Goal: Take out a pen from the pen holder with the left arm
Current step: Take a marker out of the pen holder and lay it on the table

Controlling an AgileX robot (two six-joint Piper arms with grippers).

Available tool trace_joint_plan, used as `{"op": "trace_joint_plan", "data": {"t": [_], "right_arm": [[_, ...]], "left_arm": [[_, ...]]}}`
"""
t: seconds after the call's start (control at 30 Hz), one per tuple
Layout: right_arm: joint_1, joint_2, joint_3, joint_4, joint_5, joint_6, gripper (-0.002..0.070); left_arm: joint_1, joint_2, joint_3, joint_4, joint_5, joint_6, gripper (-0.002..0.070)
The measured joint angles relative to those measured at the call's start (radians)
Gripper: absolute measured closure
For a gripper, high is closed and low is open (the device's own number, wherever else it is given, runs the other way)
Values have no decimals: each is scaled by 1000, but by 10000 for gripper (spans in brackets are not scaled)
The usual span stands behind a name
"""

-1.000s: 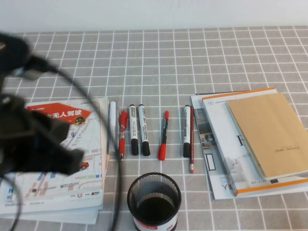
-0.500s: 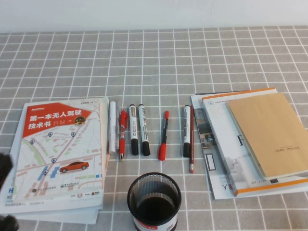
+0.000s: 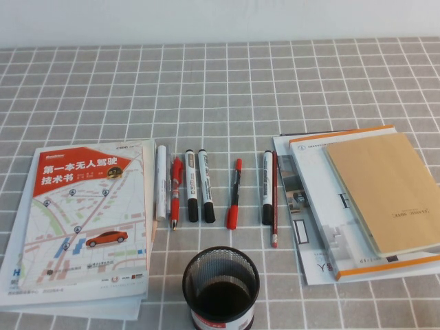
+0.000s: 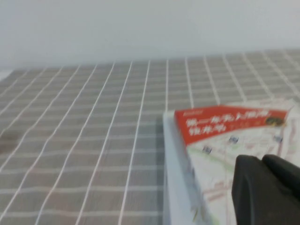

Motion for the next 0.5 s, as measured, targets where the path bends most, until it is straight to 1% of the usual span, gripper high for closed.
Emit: {"op": "trace_joint_plan", "data": {"t": [0.2,0.33,0.5], "right_arm": [[0,0,0,0,0,0,689],[0,0,0,0,0,0,689],[0,0,0,0,0,0,689]], "left_arm": [[65,-2,49,-67,64,86,677],[73,-2,51,-75,121,98,677],[73,-2,51,-79,125,100,678]]}}
